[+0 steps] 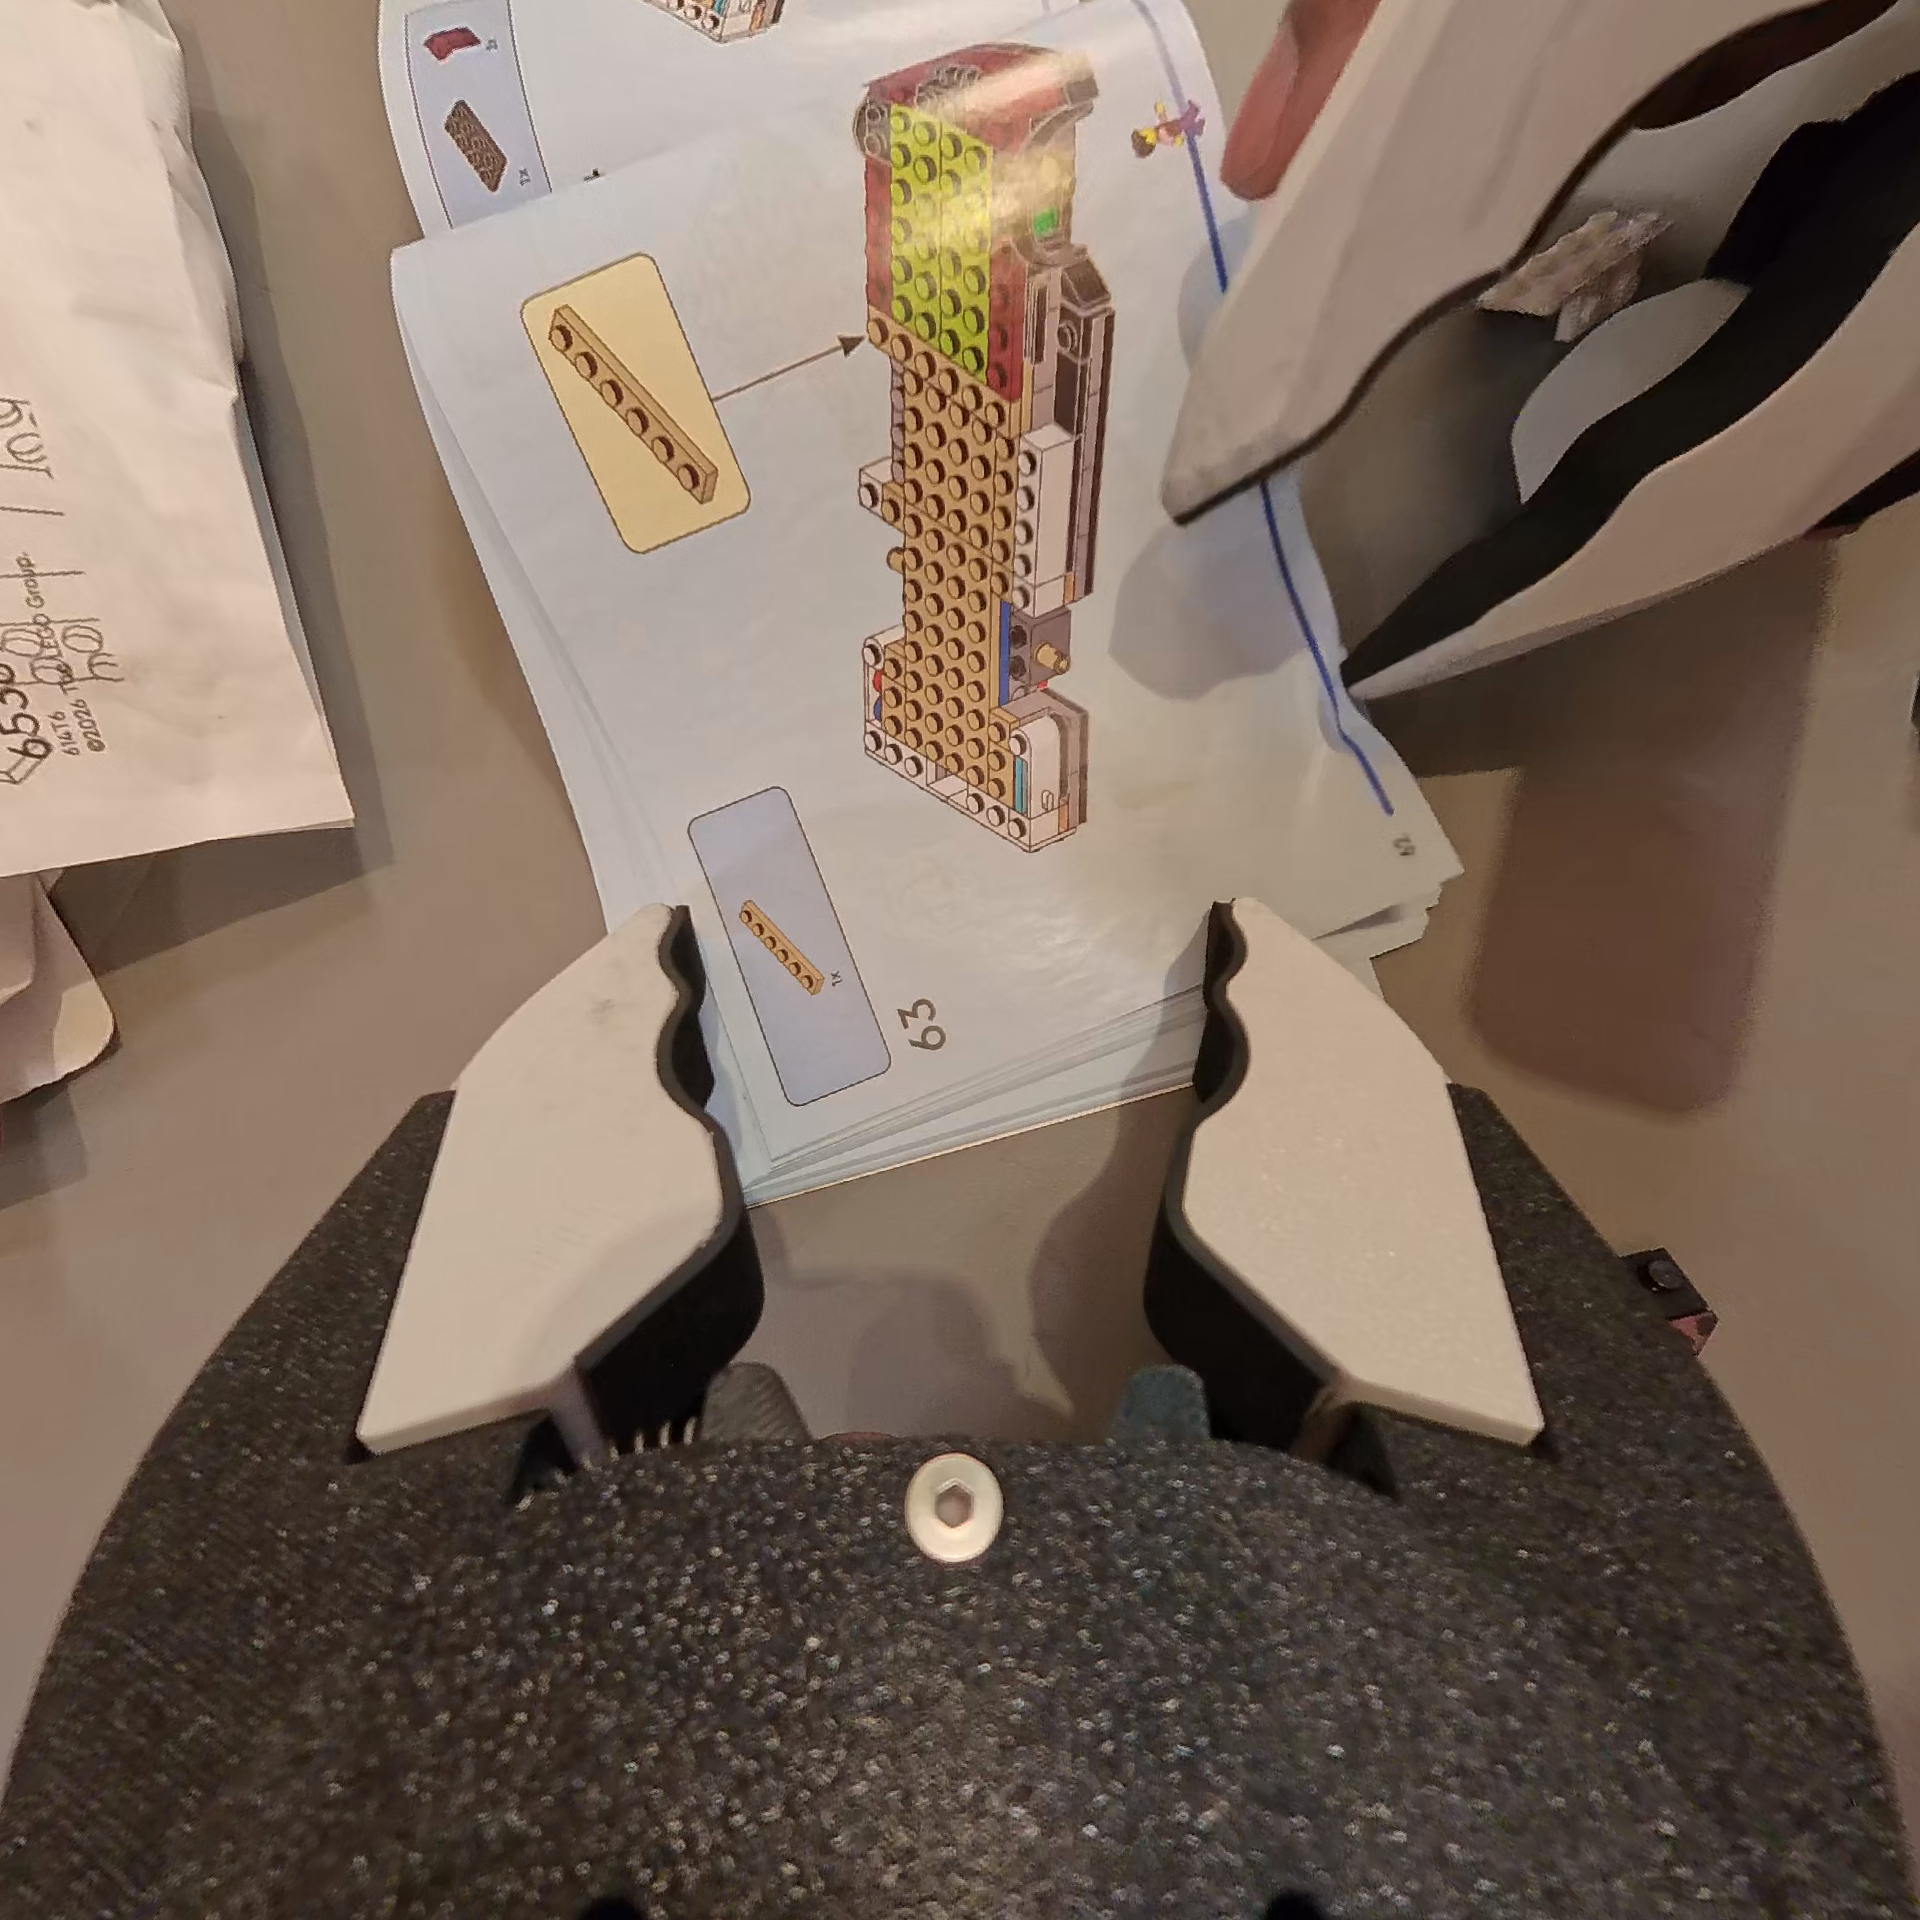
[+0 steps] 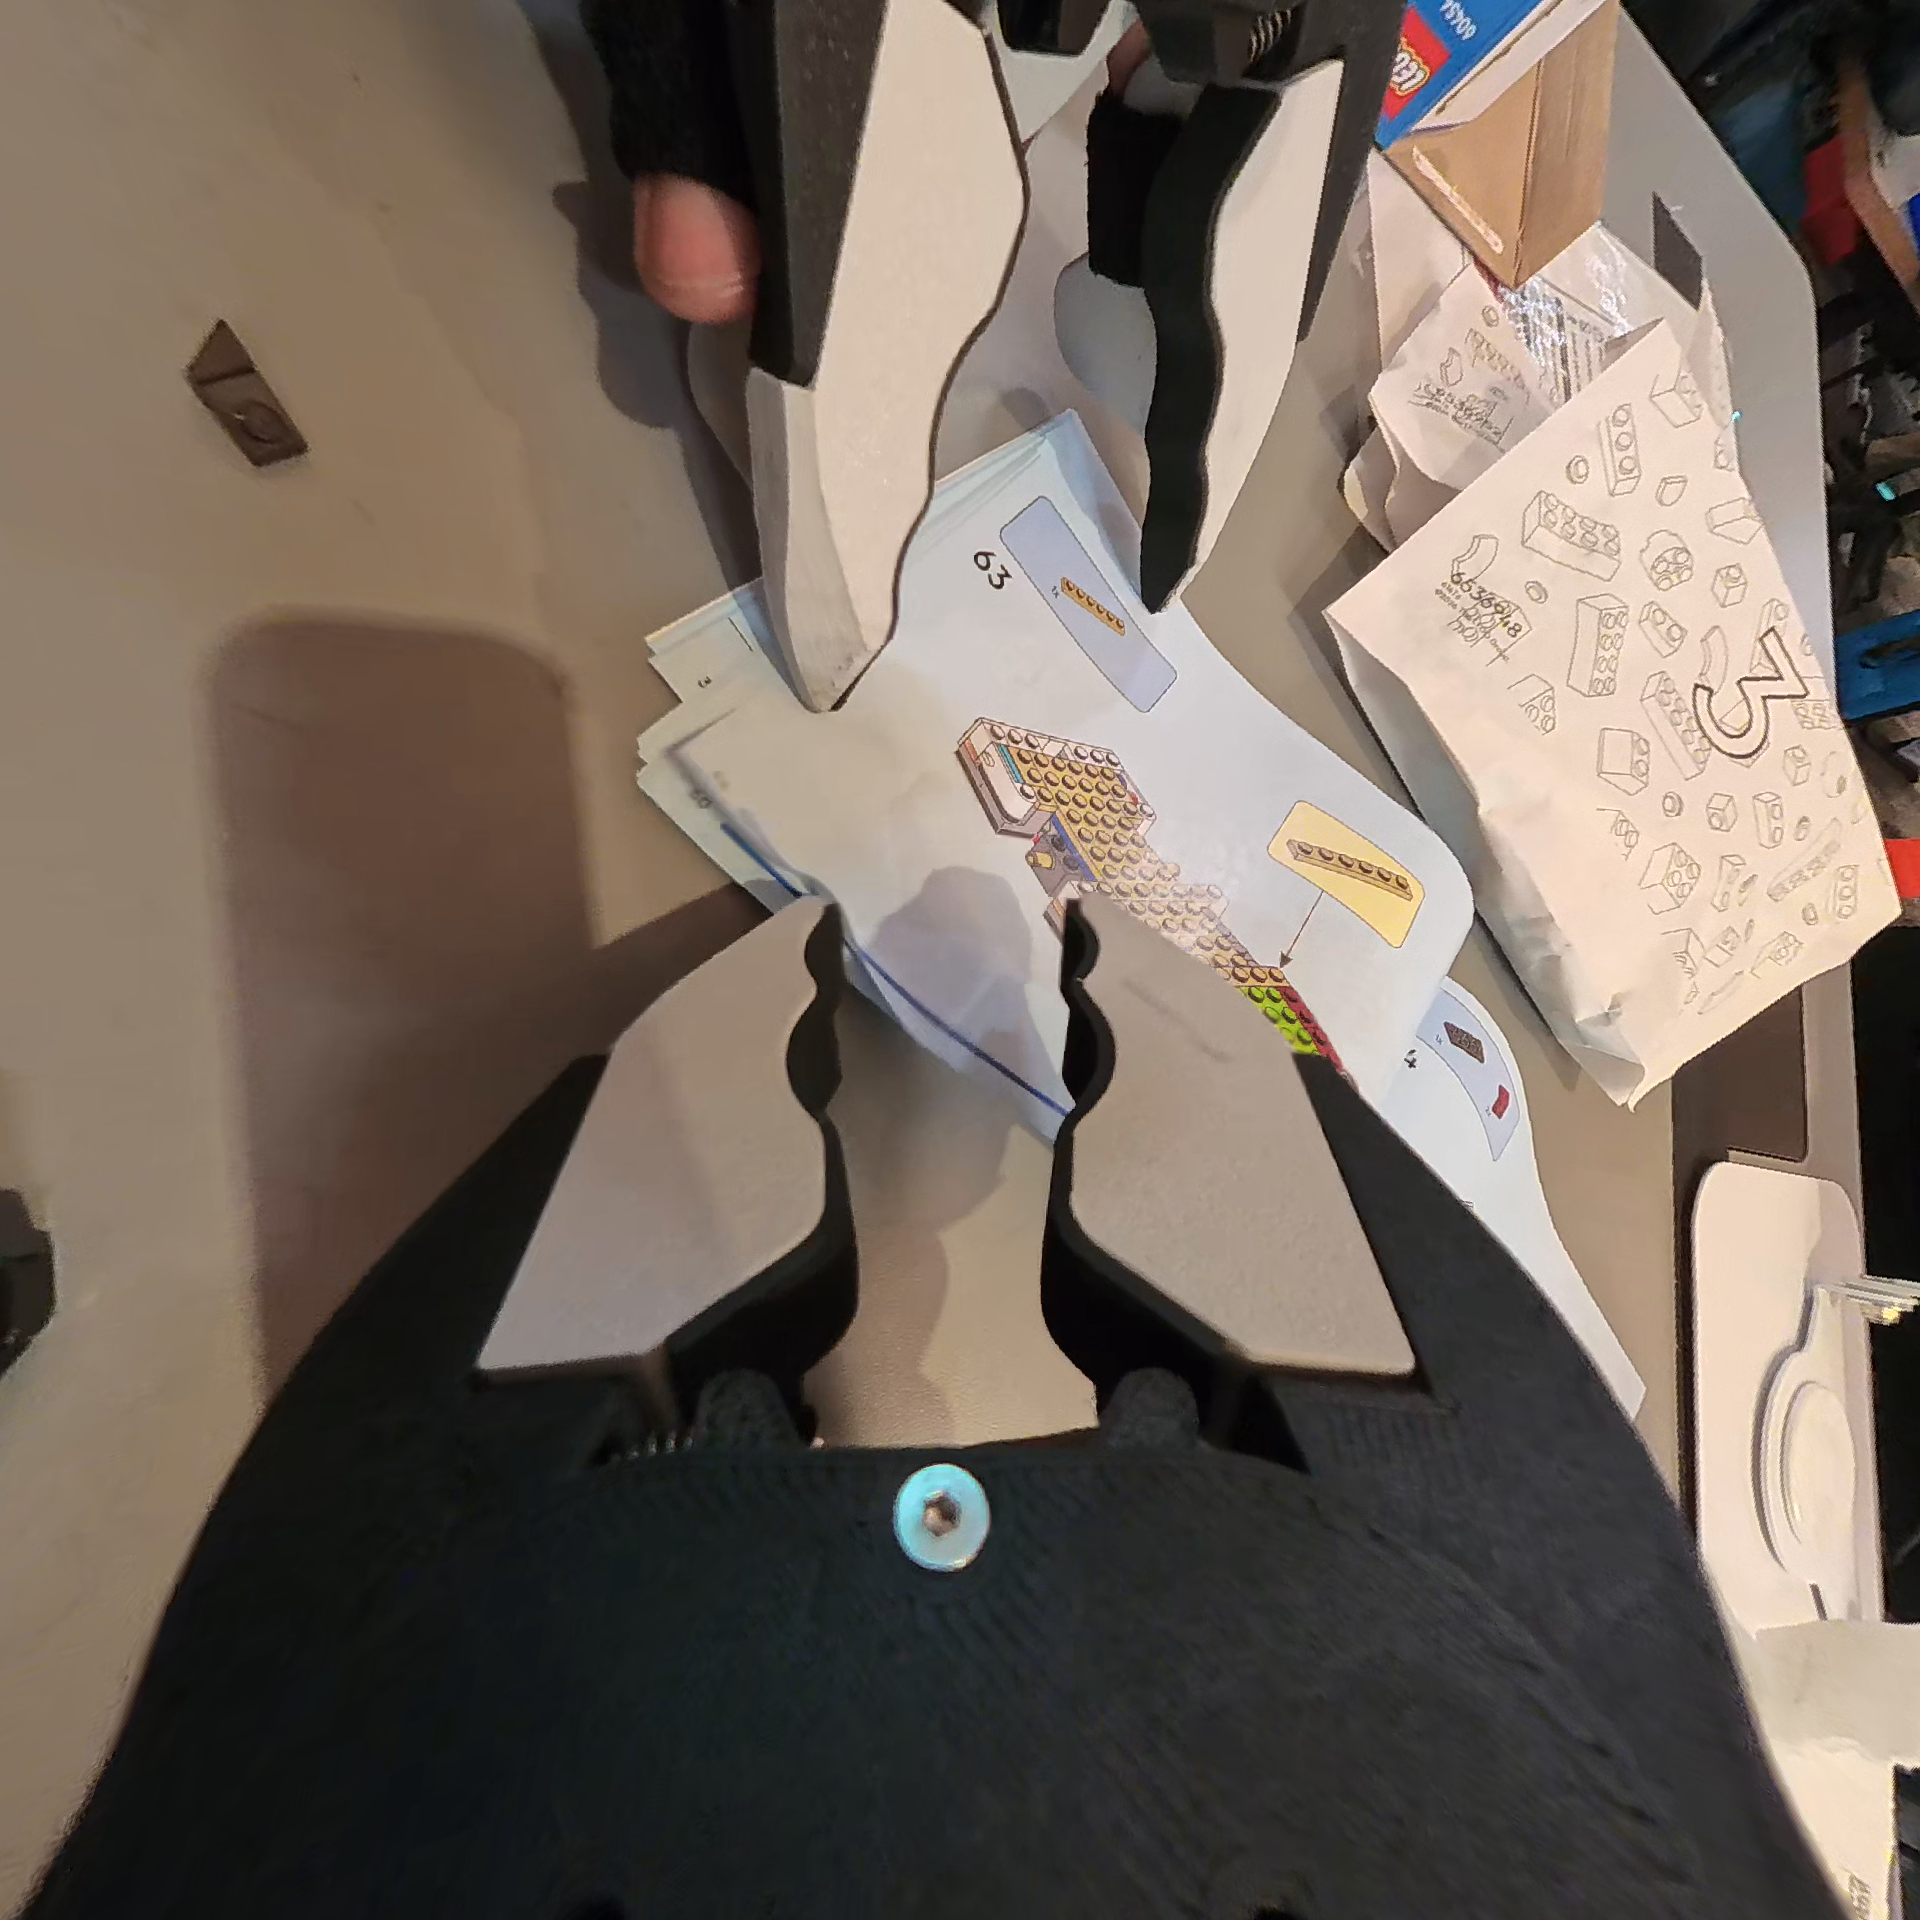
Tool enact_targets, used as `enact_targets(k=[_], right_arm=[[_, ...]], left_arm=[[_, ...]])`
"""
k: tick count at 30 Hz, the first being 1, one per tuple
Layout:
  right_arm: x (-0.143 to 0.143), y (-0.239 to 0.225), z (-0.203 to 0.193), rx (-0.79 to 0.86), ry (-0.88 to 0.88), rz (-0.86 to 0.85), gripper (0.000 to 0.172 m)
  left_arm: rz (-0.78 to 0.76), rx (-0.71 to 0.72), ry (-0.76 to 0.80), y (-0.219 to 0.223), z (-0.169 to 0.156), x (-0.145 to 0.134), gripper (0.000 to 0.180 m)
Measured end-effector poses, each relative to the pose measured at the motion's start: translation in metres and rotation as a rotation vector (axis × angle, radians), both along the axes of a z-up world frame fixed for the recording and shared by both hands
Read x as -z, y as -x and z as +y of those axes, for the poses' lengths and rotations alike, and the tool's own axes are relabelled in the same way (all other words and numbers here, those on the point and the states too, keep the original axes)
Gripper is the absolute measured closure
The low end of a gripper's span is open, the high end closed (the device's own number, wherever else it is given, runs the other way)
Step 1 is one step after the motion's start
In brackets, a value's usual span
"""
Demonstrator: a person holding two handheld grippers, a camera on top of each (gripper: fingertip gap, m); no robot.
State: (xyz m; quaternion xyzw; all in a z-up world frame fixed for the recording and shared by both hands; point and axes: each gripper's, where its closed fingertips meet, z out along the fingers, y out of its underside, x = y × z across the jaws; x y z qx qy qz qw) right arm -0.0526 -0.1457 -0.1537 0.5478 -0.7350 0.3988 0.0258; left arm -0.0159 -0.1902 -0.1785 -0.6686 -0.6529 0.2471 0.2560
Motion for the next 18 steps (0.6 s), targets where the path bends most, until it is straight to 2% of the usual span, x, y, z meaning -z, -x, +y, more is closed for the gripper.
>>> enact_targets(k=[3, 18], right_arm=[[-0.001, -0.002, 0.0, -0.007, 0.014, 0.004, 0.142], [0.008, -0.012, 0.009, -0.054, -0.005, 0.032, 0.147]], left_arm=[[0.0, -0.001, 0.0, 0.0, 0.0, 0.0, 0.087], [0.0, 0.0, 0.0, 0.0, 0.0, 0.0, 0.087]])
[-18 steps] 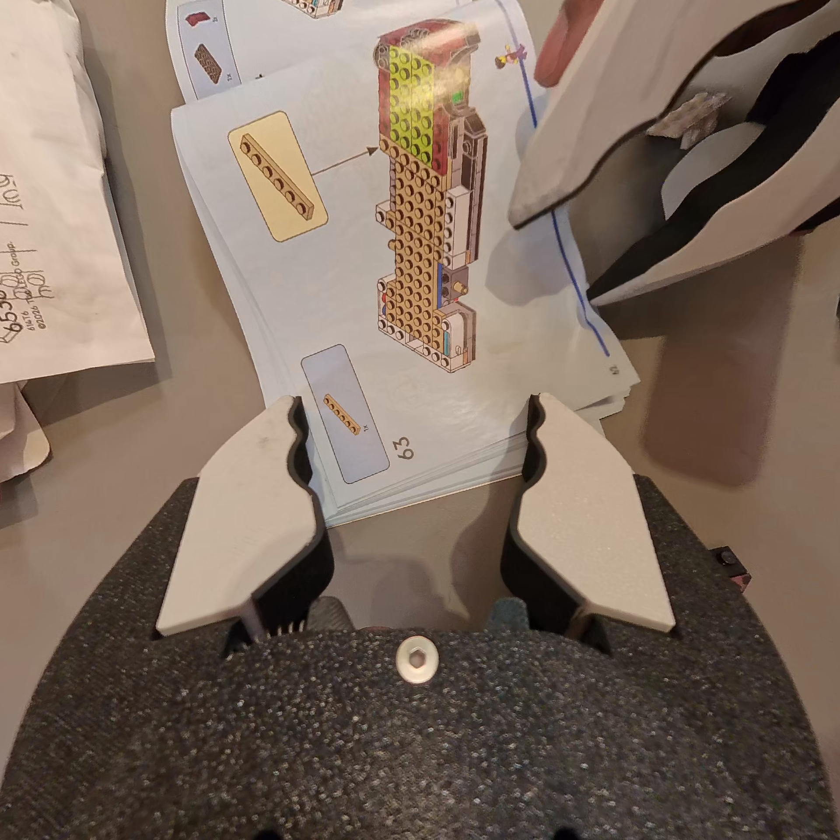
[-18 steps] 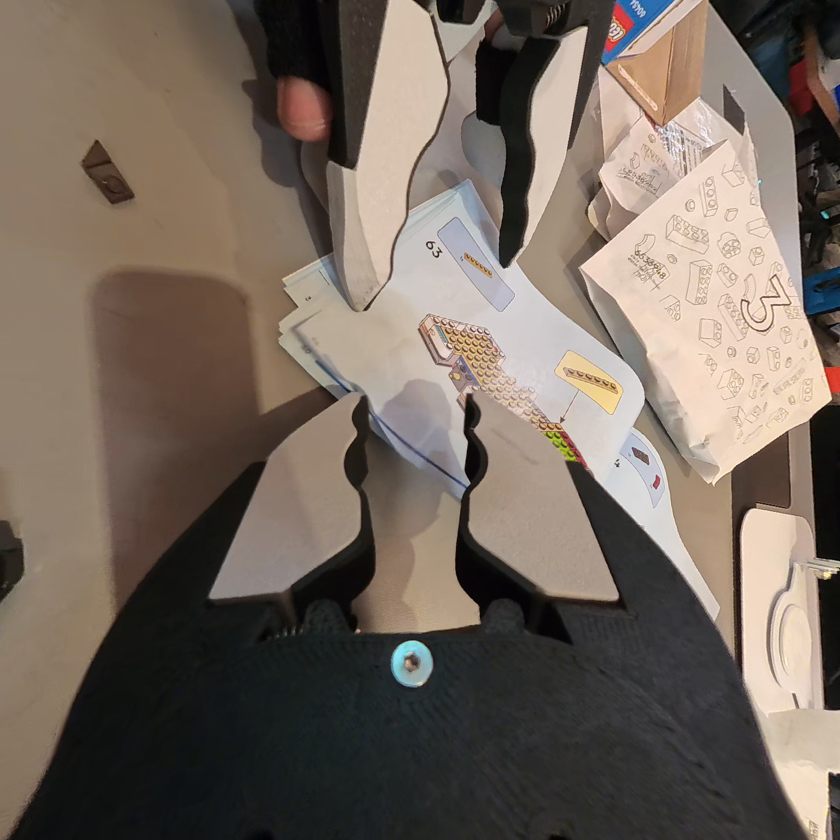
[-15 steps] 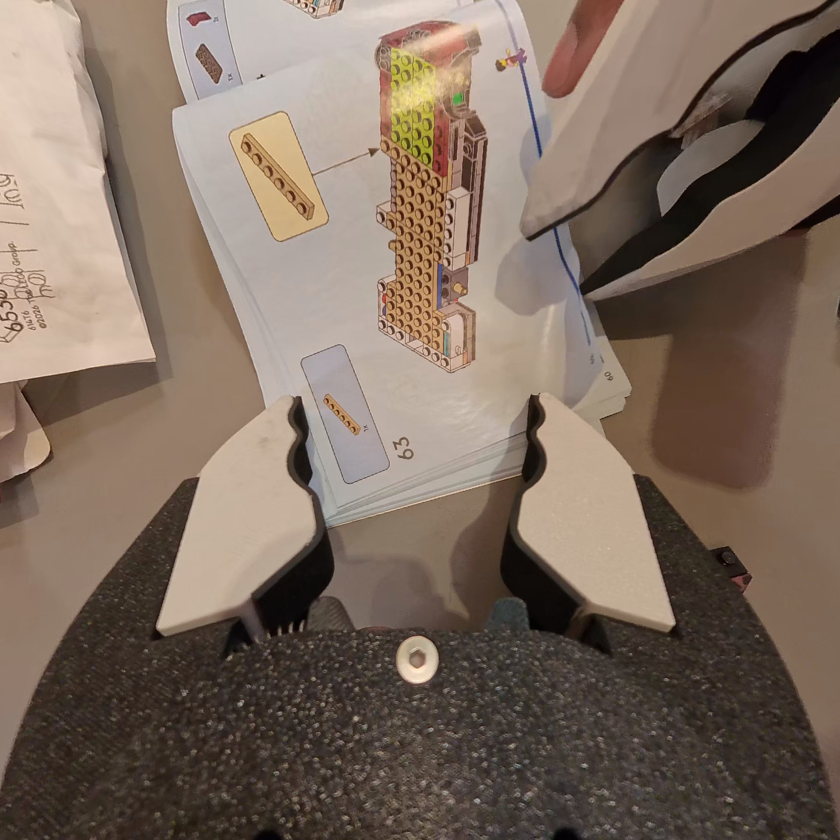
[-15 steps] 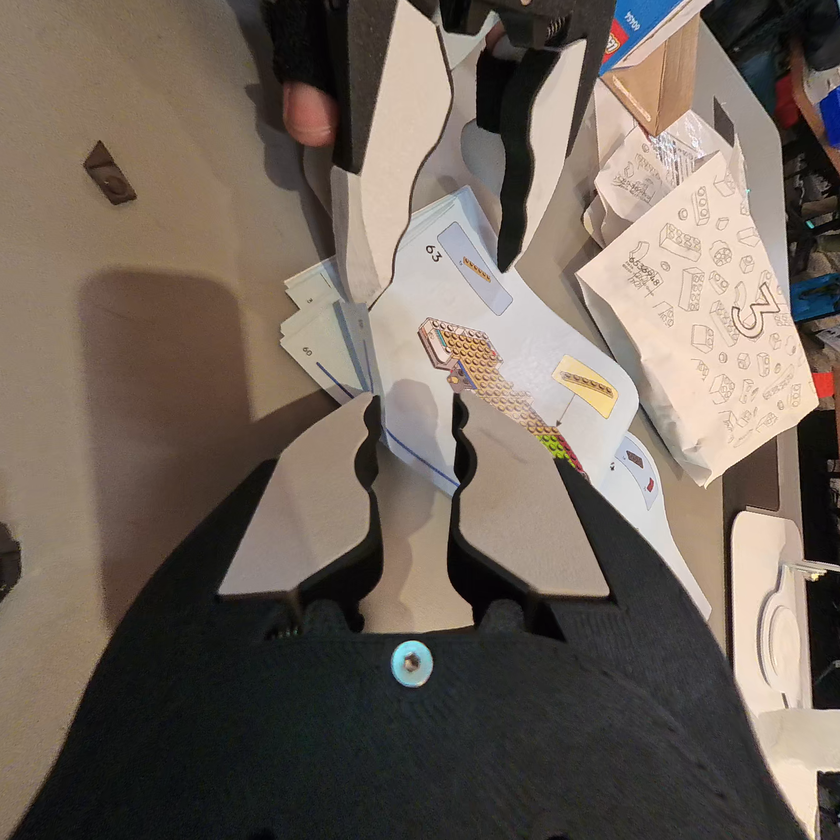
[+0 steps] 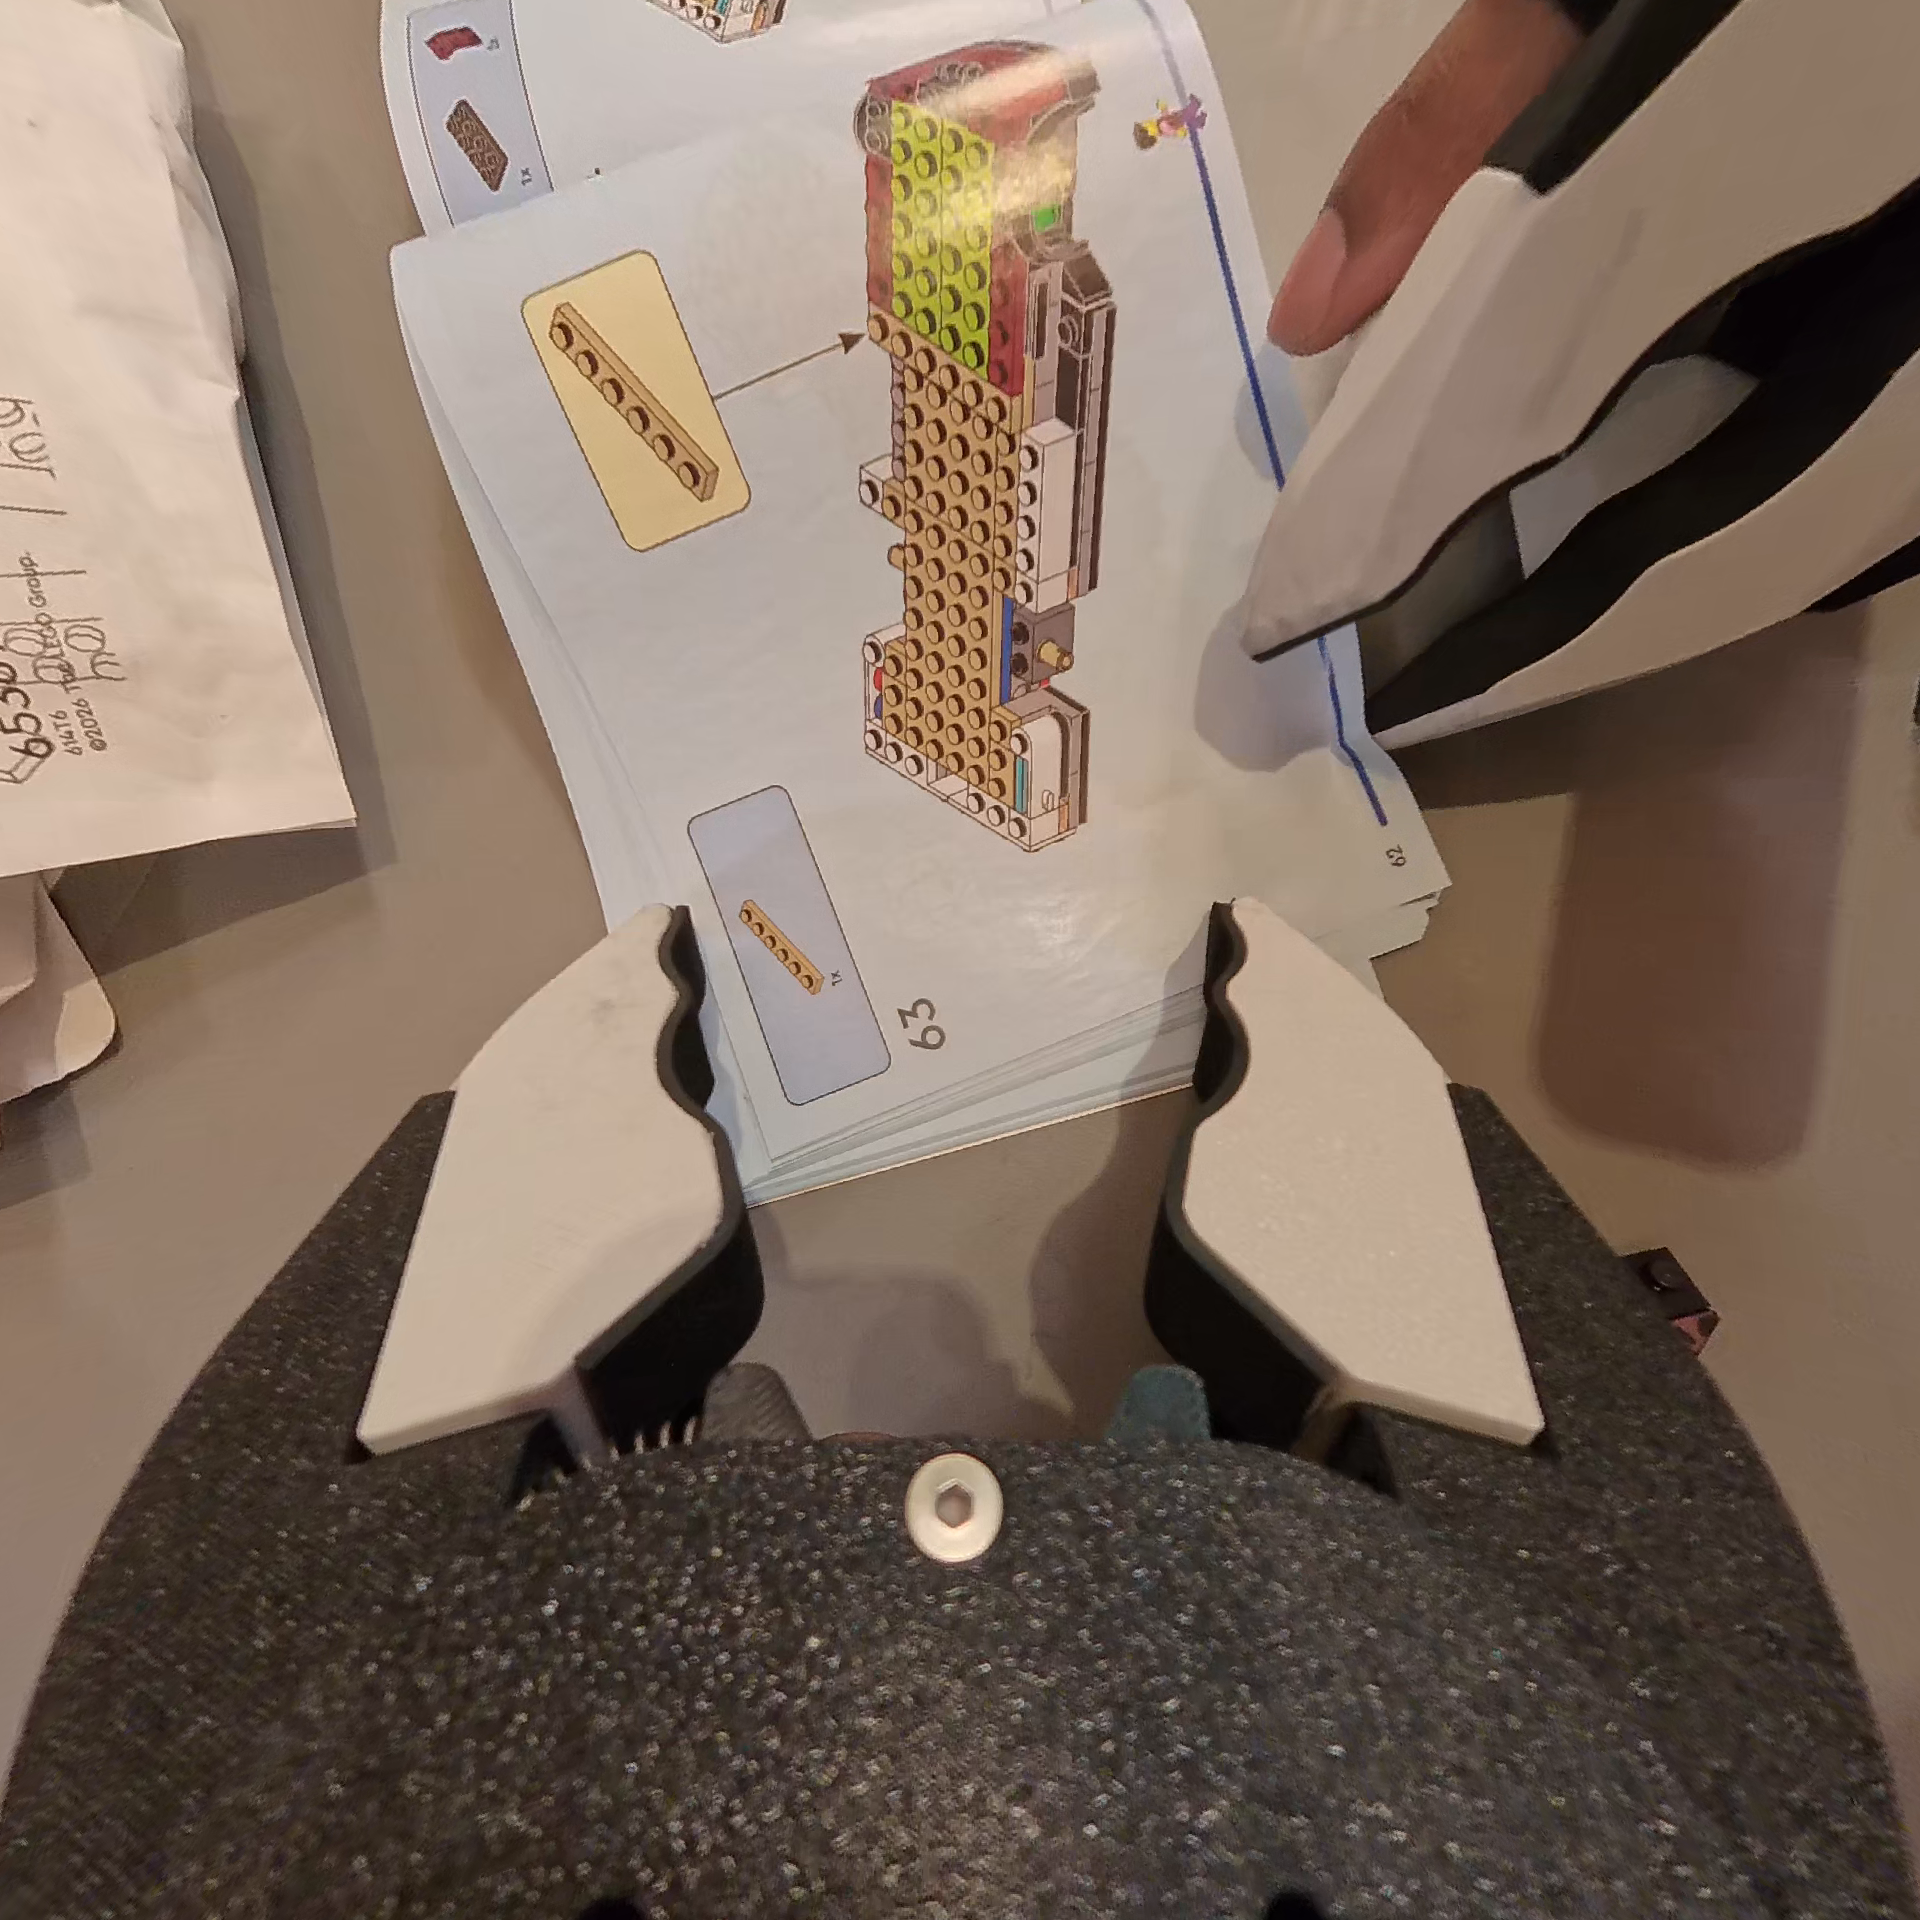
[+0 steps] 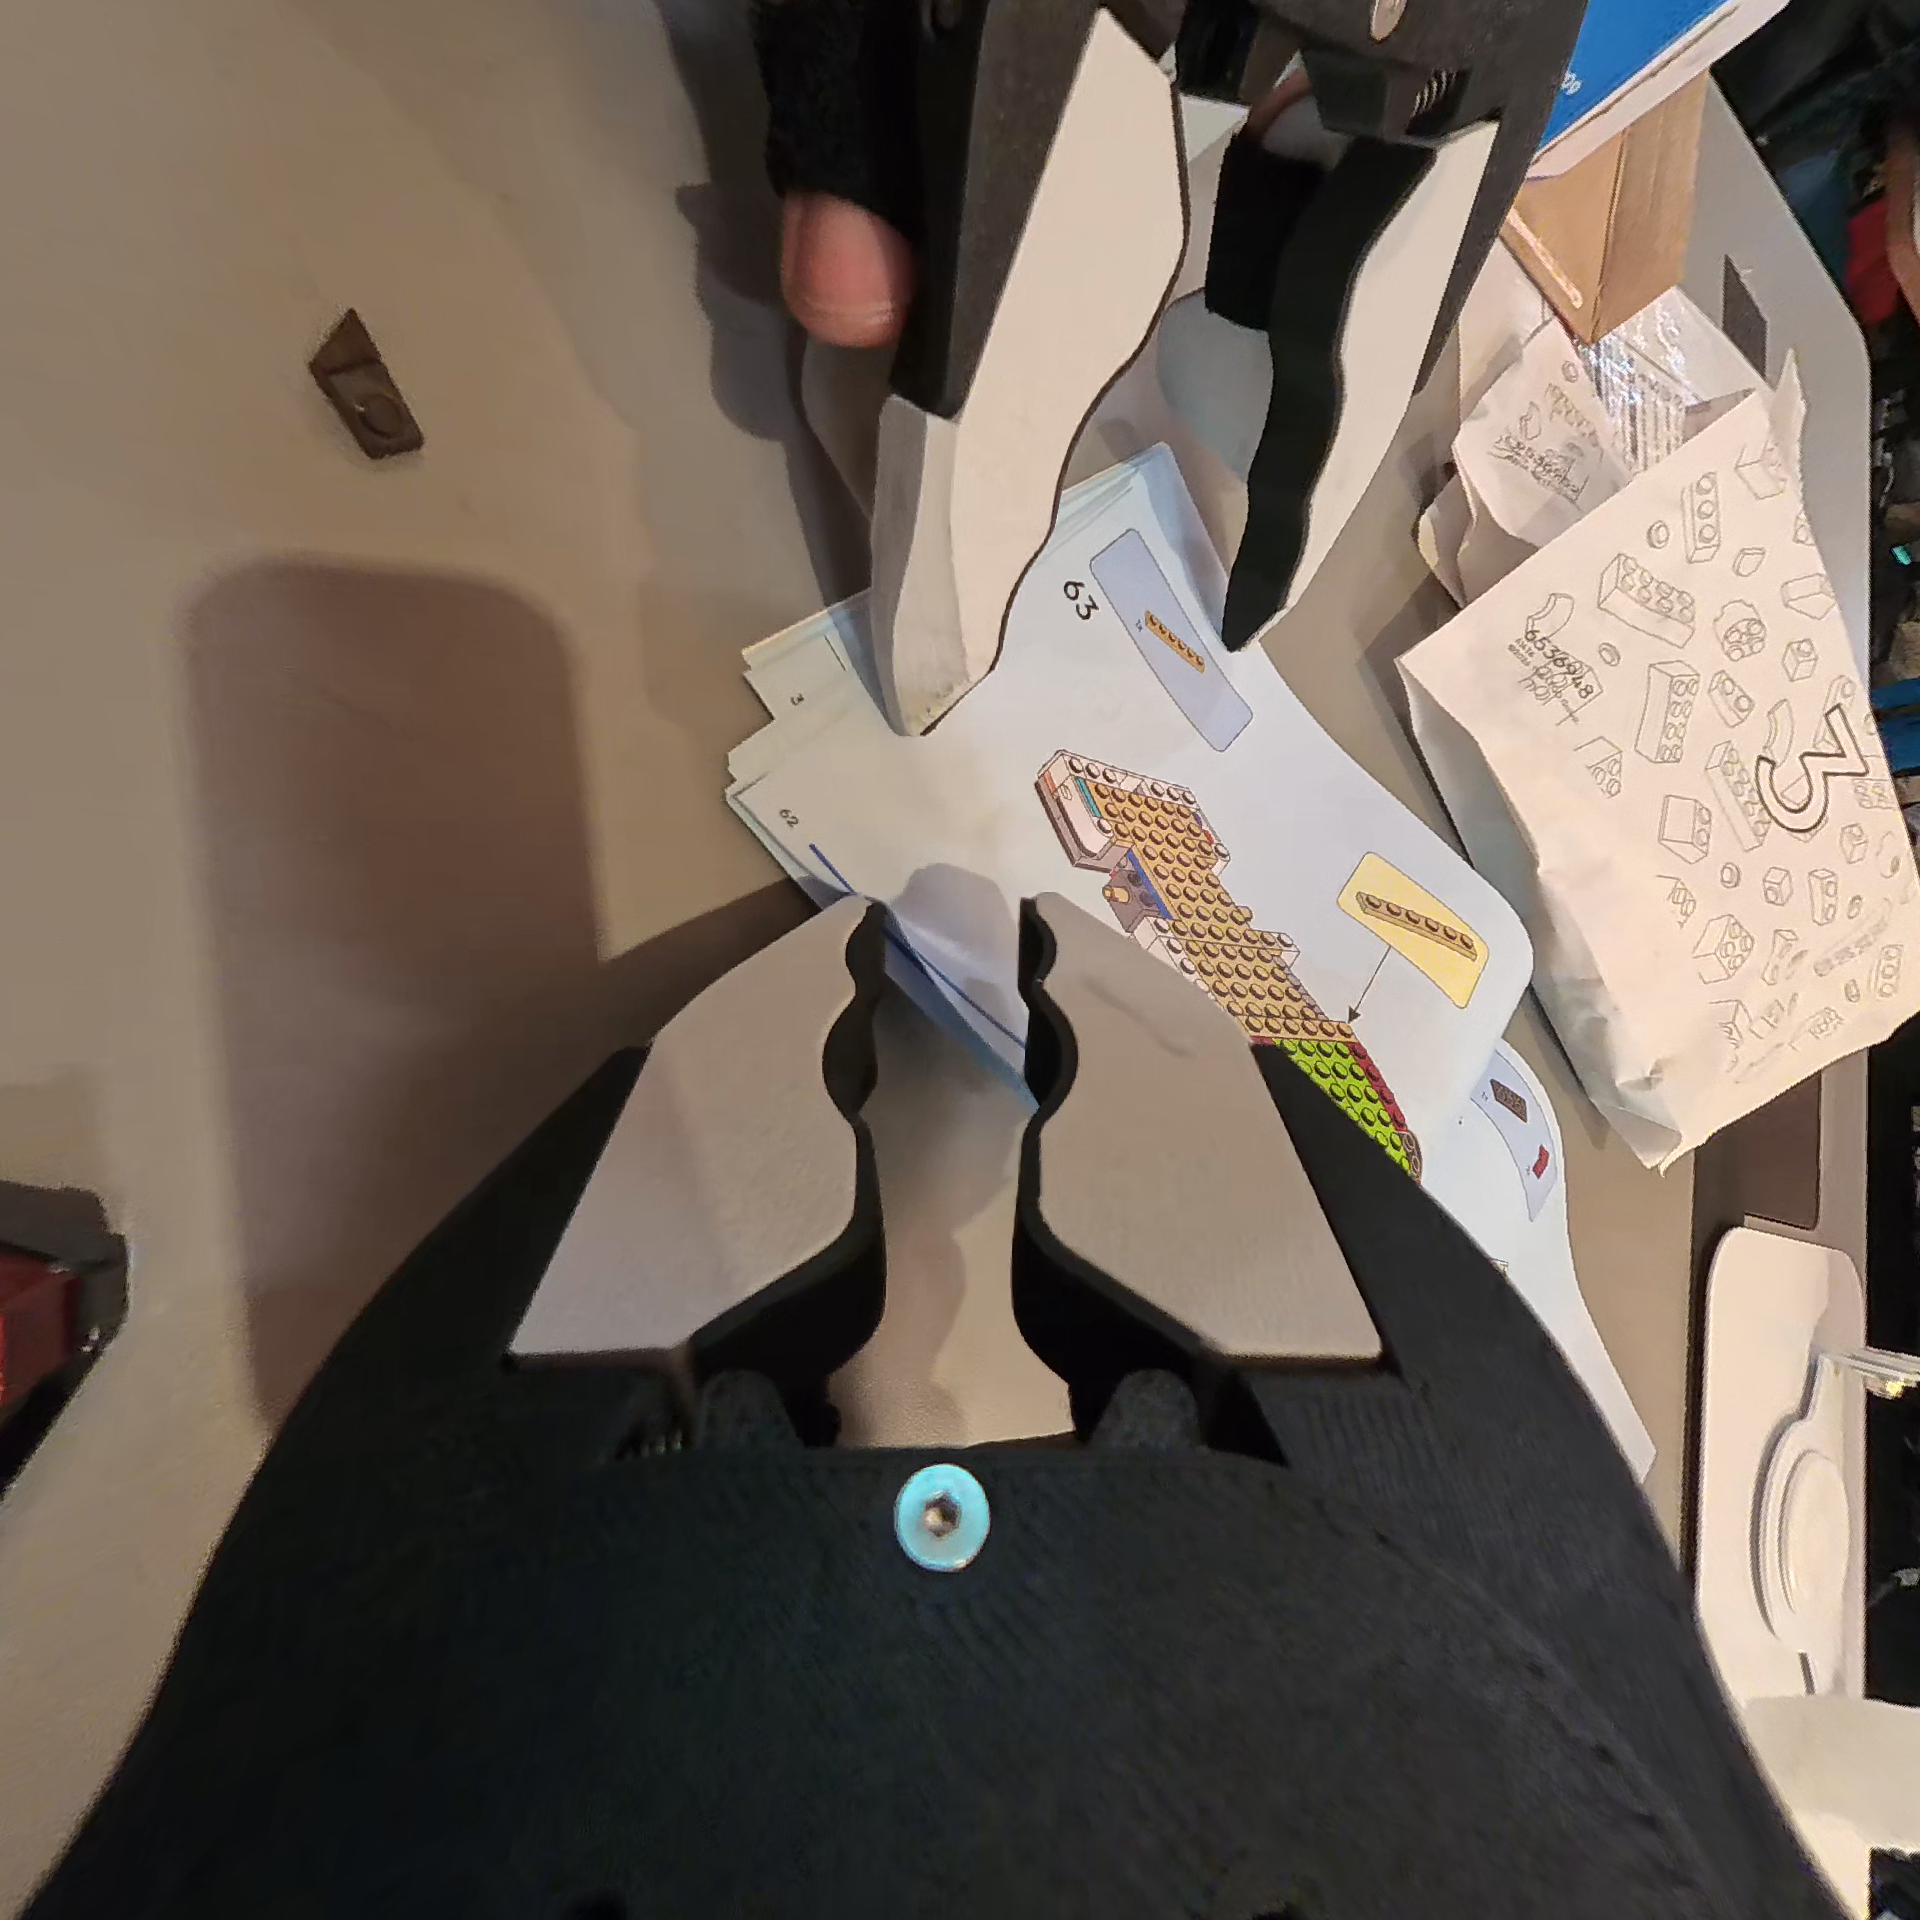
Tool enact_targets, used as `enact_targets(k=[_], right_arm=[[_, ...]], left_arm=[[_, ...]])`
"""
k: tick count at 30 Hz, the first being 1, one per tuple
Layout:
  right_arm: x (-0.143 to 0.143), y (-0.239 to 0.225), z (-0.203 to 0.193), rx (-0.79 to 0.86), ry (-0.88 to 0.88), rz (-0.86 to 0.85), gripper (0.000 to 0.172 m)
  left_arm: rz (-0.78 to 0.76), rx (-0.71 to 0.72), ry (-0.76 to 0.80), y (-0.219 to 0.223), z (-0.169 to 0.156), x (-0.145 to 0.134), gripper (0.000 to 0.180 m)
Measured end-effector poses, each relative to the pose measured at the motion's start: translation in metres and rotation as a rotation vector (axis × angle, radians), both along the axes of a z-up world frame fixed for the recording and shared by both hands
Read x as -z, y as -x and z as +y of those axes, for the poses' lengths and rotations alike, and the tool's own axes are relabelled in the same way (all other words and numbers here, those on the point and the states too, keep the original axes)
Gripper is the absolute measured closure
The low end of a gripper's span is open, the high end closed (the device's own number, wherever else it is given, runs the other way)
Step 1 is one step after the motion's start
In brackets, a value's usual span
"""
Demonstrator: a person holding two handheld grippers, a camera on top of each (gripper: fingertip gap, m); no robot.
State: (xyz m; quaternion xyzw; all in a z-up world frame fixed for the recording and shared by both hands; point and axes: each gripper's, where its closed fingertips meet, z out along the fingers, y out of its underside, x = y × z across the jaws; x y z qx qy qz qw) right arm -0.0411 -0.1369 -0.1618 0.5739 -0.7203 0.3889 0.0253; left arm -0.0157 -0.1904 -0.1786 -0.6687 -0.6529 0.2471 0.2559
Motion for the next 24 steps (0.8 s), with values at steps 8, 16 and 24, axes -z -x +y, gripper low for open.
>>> enact_targets(k=[8, 16, 24], right_arm=[[0.002, -0.001, 0.003, -0.015, -0.013, 0.008, 0.154], [-0.002, 0.001, 0.002, -0.01, -0.018, -0.007, 0.172], [-0.034, 0.02, -0.019, 0.117, 0.052, -0.153, 0.172]], left_arm=[[-0.001, 0.0, 0.001, 0.0, 0.0, 0.0, 0.087], [0.086, -0.027, 0.006, 0.003, -0.007, -0.017, 0.092], [0.372, -0.326, 0.056, -0.007, -0.066, -0.071, 0.093]])
